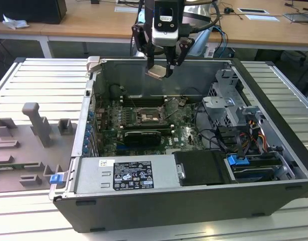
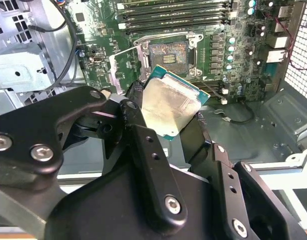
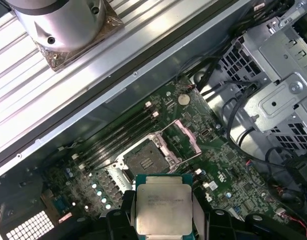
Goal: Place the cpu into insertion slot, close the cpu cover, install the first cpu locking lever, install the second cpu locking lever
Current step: 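Place the cpu into insertion slot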
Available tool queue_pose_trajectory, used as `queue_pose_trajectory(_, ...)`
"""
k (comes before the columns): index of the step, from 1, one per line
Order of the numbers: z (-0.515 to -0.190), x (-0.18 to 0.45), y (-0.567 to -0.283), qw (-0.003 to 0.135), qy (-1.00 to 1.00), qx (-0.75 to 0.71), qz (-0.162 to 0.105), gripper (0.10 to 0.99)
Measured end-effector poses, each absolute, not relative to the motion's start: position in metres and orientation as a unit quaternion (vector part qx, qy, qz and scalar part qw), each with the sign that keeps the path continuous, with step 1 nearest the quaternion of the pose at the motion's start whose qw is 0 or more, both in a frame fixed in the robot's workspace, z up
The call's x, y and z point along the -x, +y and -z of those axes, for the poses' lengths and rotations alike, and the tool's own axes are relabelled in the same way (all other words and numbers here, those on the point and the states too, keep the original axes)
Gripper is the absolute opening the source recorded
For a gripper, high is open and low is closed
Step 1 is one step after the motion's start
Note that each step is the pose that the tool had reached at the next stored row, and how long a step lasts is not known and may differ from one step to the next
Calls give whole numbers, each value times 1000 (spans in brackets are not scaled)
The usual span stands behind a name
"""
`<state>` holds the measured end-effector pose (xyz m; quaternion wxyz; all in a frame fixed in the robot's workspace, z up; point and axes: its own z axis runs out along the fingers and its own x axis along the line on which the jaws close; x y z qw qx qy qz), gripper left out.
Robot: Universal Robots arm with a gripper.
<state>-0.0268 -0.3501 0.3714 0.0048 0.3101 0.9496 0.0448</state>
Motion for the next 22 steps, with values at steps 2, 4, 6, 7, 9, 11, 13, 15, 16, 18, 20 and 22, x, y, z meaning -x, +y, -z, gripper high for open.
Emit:
queue_pose_trajectory(2, -371, 27, -350, 5, 948, -314, -45, 541)
queue_pose_trajectory(4, -371, 27, -350, 5, 947, -317, -45, 541)
queue_pose_trajectory(6, -371, 27, -350, 5, 945, -325, -45, 541)
queue_pose_trajectory(7, -371, 27, -350, 6, 943, -328, -45, 541)
queue_pose_trajectory(9, -371, 27, -350, 6, 942, -333, -45, 541)
queue_pose_trajectory(11, -371, 27, -350, 6, 940, -340, -45, 541)
queue_pose_trajectory(13, -371, 27, -350, 6, 938, -344, -45, 541)
queue_pose_trajectory(15, -371, 27, -350, 7, 936, -350, -45, 541)
queue_pose_trajectory(16, -371, 27, -350, 7, 934, -354, -45, 541)
queue_pose_trajectory(18, -371, 27, -350, 7, 931, -363, -44, 541)
queue_pose_trajectory(20, -371, 27, -350, 7, 929, -367, -44, 541)
queue_pose_trajectory(22, -371, 27, -350, 8, 928, -369, -44, 541)
